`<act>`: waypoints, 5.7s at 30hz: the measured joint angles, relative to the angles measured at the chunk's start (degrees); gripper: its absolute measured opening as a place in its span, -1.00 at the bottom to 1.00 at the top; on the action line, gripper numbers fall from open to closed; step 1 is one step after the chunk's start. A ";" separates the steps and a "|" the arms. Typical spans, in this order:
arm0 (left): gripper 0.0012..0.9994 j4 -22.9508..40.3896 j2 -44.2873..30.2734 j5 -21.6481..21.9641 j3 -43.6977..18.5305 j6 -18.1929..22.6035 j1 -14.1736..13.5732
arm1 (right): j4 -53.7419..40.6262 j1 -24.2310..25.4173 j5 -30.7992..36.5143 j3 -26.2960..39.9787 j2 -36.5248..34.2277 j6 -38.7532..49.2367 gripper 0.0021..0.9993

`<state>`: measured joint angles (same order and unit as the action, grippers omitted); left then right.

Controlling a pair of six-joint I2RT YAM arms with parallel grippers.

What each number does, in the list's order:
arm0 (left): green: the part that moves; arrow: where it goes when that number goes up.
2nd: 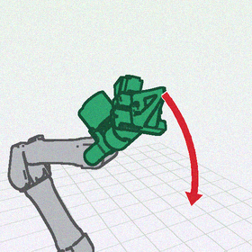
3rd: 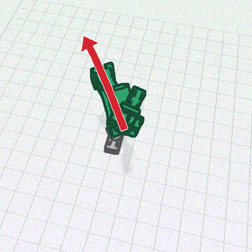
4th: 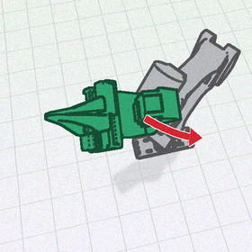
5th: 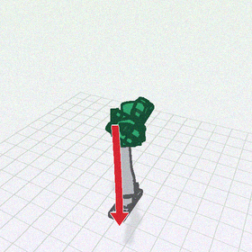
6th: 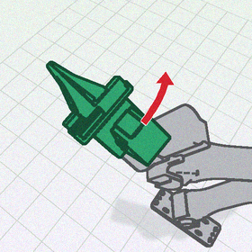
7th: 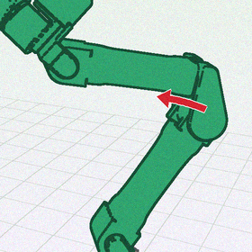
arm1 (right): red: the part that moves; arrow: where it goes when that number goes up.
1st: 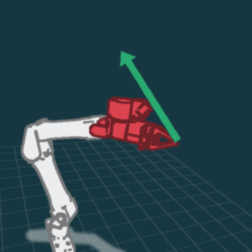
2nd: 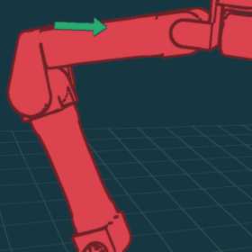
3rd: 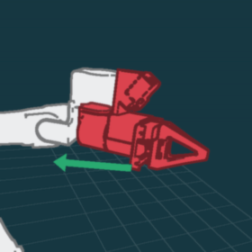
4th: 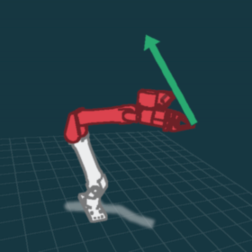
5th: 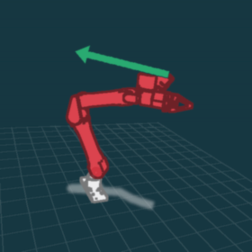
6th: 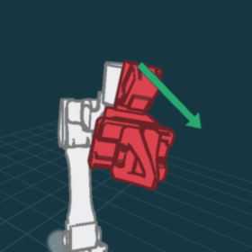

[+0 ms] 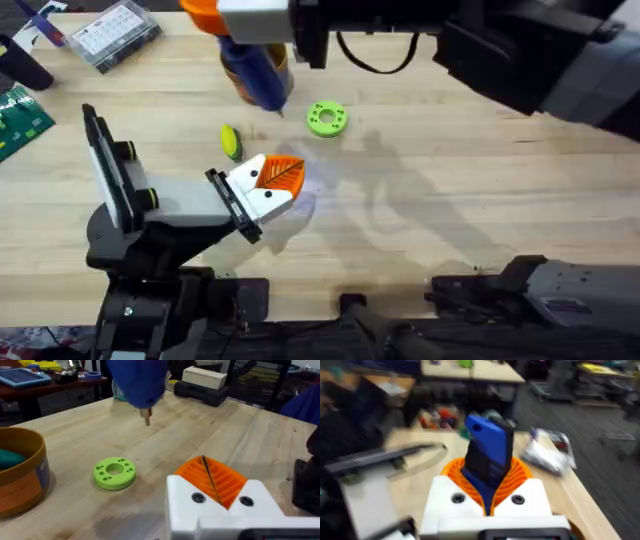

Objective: Pick up the gripper from the table and insert it into the empty holder that is missing its gripper. Then pick up a screw, insert it into the mounting hole, and use the screwdriver to tighten it. Finally, clean up the table by picking up the vegetable and placing it into the bucket.

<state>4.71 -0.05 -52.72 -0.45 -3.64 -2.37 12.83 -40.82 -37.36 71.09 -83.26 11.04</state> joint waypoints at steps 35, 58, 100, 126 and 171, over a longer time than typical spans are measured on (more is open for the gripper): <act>-0.97 0.00 0.01 -0.01 0.00 -0.01 0.00 | -7.45 16.39 37.32 0.94 -29.22 54.43 -0.93; -0.97 0.00 0.01 0.01 0.00 -0.02 0.00 | -1.57 18.55 40.76 3.91 -36.04 60.42 0.99; -0.97 0.00 0.02 -0.01 0.00 -0.02 0.00 | -2.55 18.55 40.43 4.02 -36.04 59.46 0.99; -0.97 0.00 0.02 -0.01 0.00 -0.02 0.00 | -2.55 18.55 40.43 4.02 -36.04 59.46 0.99; -0.97 0.00 0.02 -0.01 0.00 -0.02 0.00 | -2.55 18.55 40.43 4.02 -36.04 59.46 0.99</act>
<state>4.71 -0.03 -52.73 -0.45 -3.66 -2.37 10.28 -22.26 3.07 75.11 -119.31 70.50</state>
